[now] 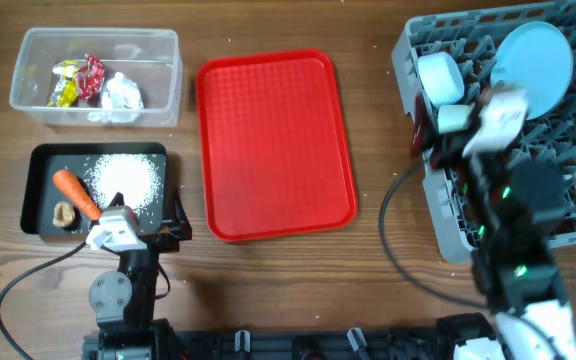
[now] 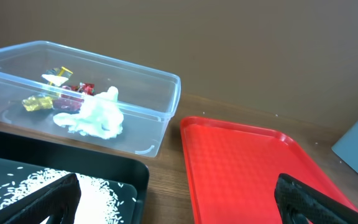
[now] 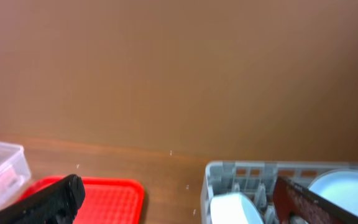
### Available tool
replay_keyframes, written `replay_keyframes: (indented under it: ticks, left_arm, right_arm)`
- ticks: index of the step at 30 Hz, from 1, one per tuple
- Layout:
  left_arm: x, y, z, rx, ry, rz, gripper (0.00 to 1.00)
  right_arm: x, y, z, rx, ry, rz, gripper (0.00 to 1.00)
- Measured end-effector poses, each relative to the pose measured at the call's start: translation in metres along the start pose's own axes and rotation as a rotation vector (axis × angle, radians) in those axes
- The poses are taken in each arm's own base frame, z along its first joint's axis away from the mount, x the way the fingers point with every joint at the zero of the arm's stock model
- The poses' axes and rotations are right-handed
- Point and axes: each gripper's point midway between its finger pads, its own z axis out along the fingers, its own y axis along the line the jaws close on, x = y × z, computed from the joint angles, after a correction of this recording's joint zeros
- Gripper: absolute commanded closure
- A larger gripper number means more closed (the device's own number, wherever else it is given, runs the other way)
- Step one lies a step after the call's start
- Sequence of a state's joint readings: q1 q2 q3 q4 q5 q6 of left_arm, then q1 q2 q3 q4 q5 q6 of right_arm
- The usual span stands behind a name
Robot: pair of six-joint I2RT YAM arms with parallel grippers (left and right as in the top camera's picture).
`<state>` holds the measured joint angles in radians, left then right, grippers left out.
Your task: Sort waste into correct bins and load items into the dishwasher rack
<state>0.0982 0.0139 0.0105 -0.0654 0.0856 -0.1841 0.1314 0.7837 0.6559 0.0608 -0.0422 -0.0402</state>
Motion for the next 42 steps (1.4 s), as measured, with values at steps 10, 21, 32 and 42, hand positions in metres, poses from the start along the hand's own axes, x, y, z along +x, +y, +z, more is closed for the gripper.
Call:
replay_keyframes:
  ticks: [10,21,32,42]
  left_arm:
    - [0.000,0.001,0.000,-0.004,0.000,0.000,0.00]
    - [0.000,0.001,0.000,-0.004,0.000,0.000,0.00]
    - [0.000,0.001,0.000,-0.004,0.000,0.000,0.00]
    - [0.000,0.001,0.000,-0.004,0.000,0.000,0.00]
  right_arm:
    - [0.136,0.003,-0.061,0.008,-0.070,0.097,0.00]
    - [0.142,0.009,-0.072,-0.022,-0.064,0.105,0.00]
    - [0.142,0.009,-0.072,-0.022,-0.064,0.105,0.00]
    - [0.142,0.009,-0.072,-0.022,-0.064,0.104,0.00]
